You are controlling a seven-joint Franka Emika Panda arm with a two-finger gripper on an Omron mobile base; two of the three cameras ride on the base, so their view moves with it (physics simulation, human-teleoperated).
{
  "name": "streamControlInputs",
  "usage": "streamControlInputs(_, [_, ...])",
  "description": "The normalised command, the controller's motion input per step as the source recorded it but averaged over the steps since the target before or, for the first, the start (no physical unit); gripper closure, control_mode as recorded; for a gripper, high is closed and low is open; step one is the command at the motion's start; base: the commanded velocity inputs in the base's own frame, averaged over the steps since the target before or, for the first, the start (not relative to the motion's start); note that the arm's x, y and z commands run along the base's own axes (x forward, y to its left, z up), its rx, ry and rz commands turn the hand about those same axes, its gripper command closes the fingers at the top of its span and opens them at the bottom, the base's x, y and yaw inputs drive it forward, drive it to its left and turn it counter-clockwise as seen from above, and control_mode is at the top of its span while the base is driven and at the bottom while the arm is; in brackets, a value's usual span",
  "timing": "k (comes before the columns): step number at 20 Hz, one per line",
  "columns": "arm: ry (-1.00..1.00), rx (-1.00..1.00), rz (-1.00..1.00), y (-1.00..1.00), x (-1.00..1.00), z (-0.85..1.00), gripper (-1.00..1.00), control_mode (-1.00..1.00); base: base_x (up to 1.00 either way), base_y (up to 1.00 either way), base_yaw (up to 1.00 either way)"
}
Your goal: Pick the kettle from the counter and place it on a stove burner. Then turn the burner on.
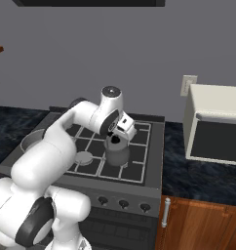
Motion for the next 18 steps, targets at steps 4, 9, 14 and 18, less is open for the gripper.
streamControlInputs(4, [0.00,0.00,0.00,-0.01,0.06,-0.05,1.00,-1.00,0.00,0.00,0.00])
streamControlInputs(9, [0.00,0.00,0.00,-0.11,0.05,-0.05,1.00,-1.00,0.00,0.00,0.00])
streamControlInputs(14, [0.00,0.00,0.00,-0.14,0.05,-0.06,1.00,-1.00,0.00,0.00,0.00])
streamControlInputs(18, [0.00,0.00,0.00,-0.03,0.06,-0.09,1.00,-1.00,0.00,0.00,0.00])
